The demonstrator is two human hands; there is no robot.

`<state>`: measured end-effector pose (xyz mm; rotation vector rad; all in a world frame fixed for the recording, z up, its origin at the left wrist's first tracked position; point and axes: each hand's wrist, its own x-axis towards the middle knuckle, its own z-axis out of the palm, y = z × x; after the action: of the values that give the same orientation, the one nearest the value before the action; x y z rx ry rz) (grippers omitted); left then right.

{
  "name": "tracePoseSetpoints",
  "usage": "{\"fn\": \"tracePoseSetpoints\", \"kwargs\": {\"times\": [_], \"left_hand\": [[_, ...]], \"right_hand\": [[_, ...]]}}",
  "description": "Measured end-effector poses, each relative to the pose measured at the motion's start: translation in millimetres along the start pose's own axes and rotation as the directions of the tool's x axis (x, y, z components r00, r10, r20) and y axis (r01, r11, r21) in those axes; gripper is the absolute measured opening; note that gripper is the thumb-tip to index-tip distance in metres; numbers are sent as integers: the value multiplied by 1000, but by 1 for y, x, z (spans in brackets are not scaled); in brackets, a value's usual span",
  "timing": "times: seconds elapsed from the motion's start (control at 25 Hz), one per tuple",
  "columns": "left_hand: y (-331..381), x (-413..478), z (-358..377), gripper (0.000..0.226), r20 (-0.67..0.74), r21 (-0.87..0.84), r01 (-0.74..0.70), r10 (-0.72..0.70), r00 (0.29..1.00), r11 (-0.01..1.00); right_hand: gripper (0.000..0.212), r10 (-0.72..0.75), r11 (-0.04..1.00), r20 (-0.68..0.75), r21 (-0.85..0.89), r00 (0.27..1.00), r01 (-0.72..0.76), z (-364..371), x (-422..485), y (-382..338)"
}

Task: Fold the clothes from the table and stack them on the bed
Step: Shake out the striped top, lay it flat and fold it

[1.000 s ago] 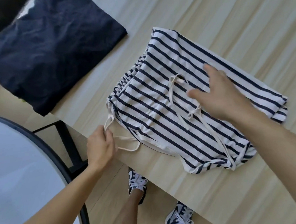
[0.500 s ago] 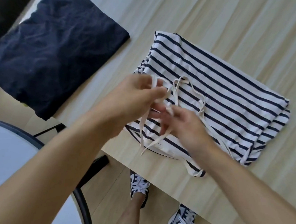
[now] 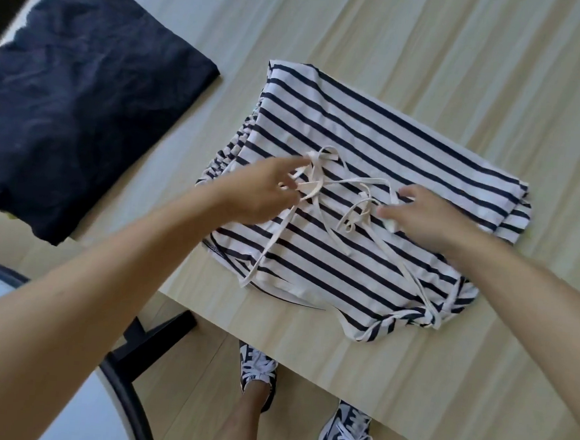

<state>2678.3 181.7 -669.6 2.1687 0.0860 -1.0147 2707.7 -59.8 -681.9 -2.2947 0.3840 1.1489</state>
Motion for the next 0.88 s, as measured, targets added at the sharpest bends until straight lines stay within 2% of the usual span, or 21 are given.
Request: {"fn": "tracePoseSetpoints", "kwargs": {"times": [0.08, 0.2, 0.28, 0.32, 0.4, 0.48, 0.52, 0.6, 0.64, 0.68, 0.72, 0.76, 0.8, 0.84, 0.88], "left_hand": [[-27, 9, 29, 48, -70, 69, 97, -92, 993, 993], [-51, 7, 75, 28, -134, 351, 289, -258, 957, 891], [-57, 5, 91, 21, -102, 460, 296, -281, 954, 837], [-55, 4, 93, 22, -95, 434, 278, -263, 960, 857], [-37, -3, 81, 27, -93, 194, 230, -215, 972, 954], [-7, -10, 61, 24, -141, -152, 150, -172, 975, 977], [10, -14, 50, 22, -156, -319, 115, -172, 973, 941], [36, -17, 33, 18, -149, -605, 37, -160, 976, 795], [41, -13, 29, 18, -143, -688, 15, -156, 977, 725], [42, -6, 29, 19, -136, -703, 20, -161, 978, 711], [41, 3, 33, 22, -131, -641, 53, -178, 975, 765], [37, 11, 41, 25, -143, -483, 106, -197, 970, 869], [32, 18, 52, 29, -186, -255, 149, -200, 962, 955], [27, 22, 68, 33, -252, -13, 169, -167, 953, 986], [26, 22, 86, 35, -308, 176, 147, -87, 947, 973]], "right_hand": [[71, -53, 996, -36, -77, 998, 50, 27, -9, 2], [73, -135, 990, -6, 45, 991, 135, 64, -18, 10], [69, -113, 986, 26, 128, 993, 109, 78, -23, 18], [67, -105, 984, 26, 150, 994, 100, 79, -25, 22], [61, -99, 981, 17, 171, 995, 94, 75, -27, 34], [56, -86, 985, -11, 150, 996, 87, 63, -25, 50], [55, -80, 988, -18, 129, 997, 82, 56, -24, 57], [54, -64, 993, -26, 102, 998, 66, 41, -22, 70], [53, -56, 993, -39, 97, 998, 59, 33, -20, 76], [51, -54, 994, -65, 89, 996, 60, 26, -16, 82], [50, -63, 995, -108, 65, 992, 70, 18, -12, 87], [49, -83, 996, -166, 13, 983, 87, 10, -5, 92], [49, -125, 991, -232, -71, 965, 111, 1, 4, 95], [50, -188, 974, -289, -175, 939, 141, -8, 14, 99], [52, -269, 942, -313, -283, 911, 181, -18, 27, 101]]}}
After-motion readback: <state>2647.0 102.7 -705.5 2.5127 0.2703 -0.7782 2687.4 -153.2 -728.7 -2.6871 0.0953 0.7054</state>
